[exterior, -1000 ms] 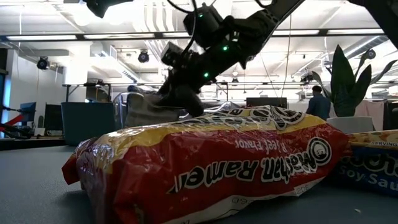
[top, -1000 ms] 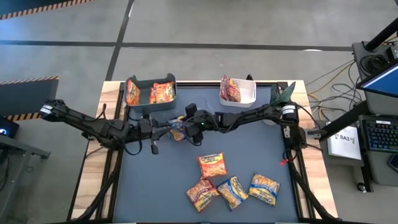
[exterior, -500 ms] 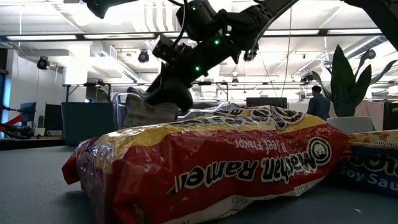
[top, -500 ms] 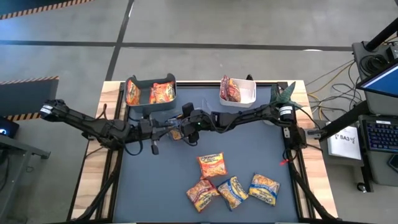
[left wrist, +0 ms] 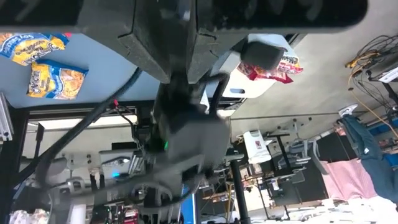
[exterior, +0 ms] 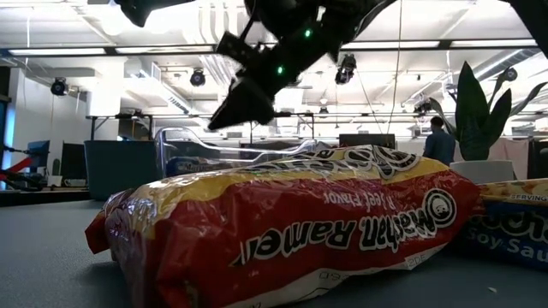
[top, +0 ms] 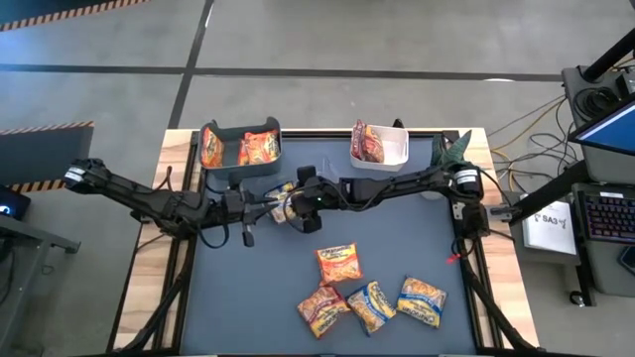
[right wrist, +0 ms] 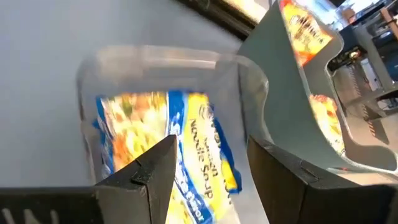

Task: Sort Maruchan noodles
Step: Put the orange noodle pack into the blue bin

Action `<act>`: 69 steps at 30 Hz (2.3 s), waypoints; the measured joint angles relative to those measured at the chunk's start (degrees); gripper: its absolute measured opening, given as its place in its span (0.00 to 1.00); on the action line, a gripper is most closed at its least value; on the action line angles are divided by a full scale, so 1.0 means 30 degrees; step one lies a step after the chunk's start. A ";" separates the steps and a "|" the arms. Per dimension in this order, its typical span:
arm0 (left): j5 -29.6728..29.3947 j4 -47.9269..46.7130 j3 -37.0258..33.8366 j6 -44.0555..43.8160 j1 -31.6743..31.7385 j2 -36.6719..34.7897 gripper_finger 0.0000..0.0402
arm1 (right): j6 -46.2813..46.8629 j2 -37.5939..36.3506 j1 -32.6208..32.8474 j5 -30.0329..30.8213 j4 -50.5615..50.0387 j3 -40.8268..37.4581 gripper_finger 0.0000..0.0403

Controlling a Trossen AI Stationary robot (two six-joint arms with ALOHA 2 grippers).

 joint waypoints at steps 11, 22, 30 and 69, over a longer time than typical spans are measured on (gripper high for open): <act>-0.0022 0.0028 0.0000 -0.0008 -0.0001 0.0088 0.09 | 0.4258 -0.1791 0.0454 -0.0005 -0.1362 0.0000 0.44; -0.0182 -0.0008 0.0000 0.0025 0.0022 0.0325 0.09 | 1.0834 -0.0864 -0.1102 -0.0044 -0.4102 -0.0009 0.13; -0.0386 -0.0750 0.0000 -0.0639 0.0022 0.0781 0.09 | 1.0051 -0.1294 -0.0501 -0.0049 -0.4494 -0.0036 0.02; 0.3519 -0.1966 0.6119 -0.5085 -0.1777 1.5157 0.09 | 3.0131 -0.7668 0.9637 -0.1001 -1.1488 -0.6910 0.08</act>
